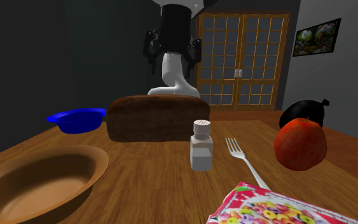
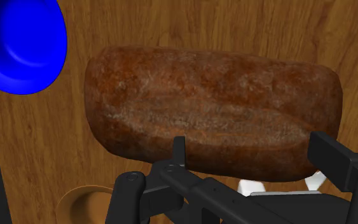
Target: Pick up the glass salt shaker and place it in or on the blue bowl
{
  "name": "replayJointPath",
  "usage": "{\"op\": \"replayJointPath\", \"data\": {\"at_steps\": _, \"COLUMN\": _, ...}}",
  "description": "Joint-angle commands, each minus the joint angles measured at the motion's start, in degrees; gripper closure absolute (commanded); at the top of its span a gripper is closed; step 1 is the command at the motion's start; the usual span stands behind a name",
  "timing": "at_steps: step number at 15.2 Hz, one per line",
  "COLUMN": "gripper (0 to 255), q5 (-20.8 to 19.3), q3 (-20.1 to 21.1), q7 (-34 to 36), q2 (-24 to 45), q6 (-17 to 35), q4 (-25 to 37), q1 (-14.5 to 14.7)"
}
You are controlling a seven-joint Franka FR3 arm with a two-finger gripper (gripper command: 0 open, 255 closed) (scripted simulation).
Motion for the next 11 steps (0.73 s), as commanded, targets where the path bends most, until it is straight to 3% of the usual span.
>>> {"op": "replayJointPath", "data": {"at_steps": 1, "gripper": 0, "q5": 0.00, "q3": 0.00, "q7": 0.00, "q2": 0.00, "q6": 0.00, "q4": 0.00, "q1": 0.00}}
{"op": "replayJointPath", "data": {"at_steps": 11, "gripper": 0, "q5": 1.83, "q3": 5.20, "q7": 11.52, "q2": 15.79, "q6": 16.82, "q4": 2.04, "q1": -0.41}}
